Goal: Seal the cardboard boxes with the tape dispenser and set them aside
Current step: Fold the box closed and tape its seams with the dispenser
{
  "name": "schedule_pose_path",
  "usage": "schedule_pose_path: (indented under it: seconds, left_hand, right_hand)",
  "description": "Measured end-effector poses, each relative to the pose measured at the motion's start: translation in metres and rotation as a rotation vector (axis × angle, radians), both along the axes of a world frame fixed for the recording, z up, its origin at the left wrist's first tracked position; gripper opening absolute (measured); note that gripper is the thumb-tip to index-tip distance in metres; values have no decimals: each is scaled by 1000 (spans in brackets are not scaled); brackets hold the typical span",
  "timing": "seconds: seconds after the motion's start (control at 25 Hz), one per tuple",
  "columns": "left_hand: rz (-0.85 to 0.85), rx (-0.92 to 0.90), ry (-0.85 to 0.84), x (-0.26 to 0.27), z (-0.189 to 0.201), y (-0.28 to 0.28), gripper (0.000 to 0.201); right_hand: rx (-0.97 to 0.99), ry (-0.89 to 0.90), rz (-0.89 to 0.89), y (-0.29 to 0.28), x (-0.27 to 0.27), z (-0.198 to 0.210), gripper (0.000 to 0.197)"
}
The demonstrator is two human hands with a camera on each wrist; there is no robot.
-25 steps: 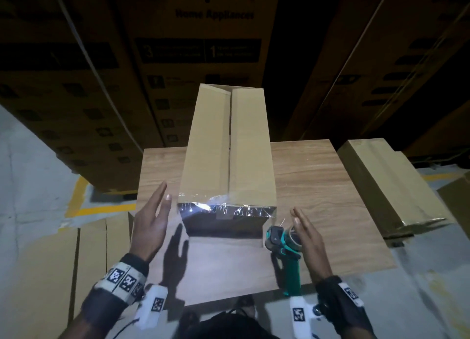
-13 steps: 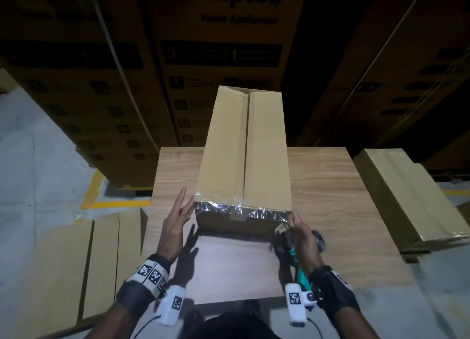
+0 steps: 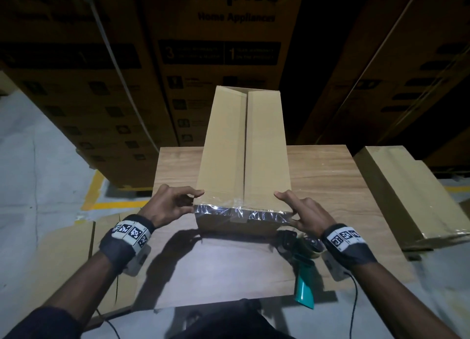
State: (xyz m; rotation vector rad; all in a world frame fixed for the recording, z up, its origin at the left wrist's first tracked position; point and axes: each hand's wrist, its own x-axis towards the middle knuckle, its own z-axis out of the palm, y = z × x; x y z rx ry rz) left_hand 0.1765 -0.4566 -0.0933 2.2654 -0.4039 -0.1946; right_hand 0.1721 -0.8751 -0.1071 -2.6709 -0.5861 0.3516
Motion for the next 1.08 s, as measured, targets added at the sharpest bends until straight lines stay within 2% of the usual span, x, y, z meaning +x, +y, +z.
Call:
schedule_pose_path:
  seconds: [0.28,0.44,0.6,0.68,0.8,0.84,0.92,1.0,1.08]
  left_hand:
    - [17,49,-107,-2,-23,-5,35]
    - [57,-17,-131,-9,-26,-6,36]
    - [54,-58,-121,-15,-25,-5,39]
    - [35,47,-221,-22,-25,-5,41]
    - [48,297,-331,-37,-19,-16,49]
    - [6,358,-364,-42,-13,-22,50]
    - [-118,380,-400,-44,-4,-40,43]
    - [-150,301,-357,-37,6,-63,36]
    - [-134,261,-306,-27,17,-87,33]
  right_hand:
    - [60,-17,-2,0,6,-9,73]
    - [-1,-80,7,-5,2,-13,70]
    - [-92,-119,77,-6,6,4,71]
    - [-215,-123,112,-3,7,17,81]
    - [-456,-121,149,-2,1,37,96]
    - [-504,-141,149,-1,-6,44,103]
    - [-393,-244,113,13,-20,59,99]
    - [-123,-311,28,40,-27,61,73]
    - [100,-238,-100,71,-24,56,40]
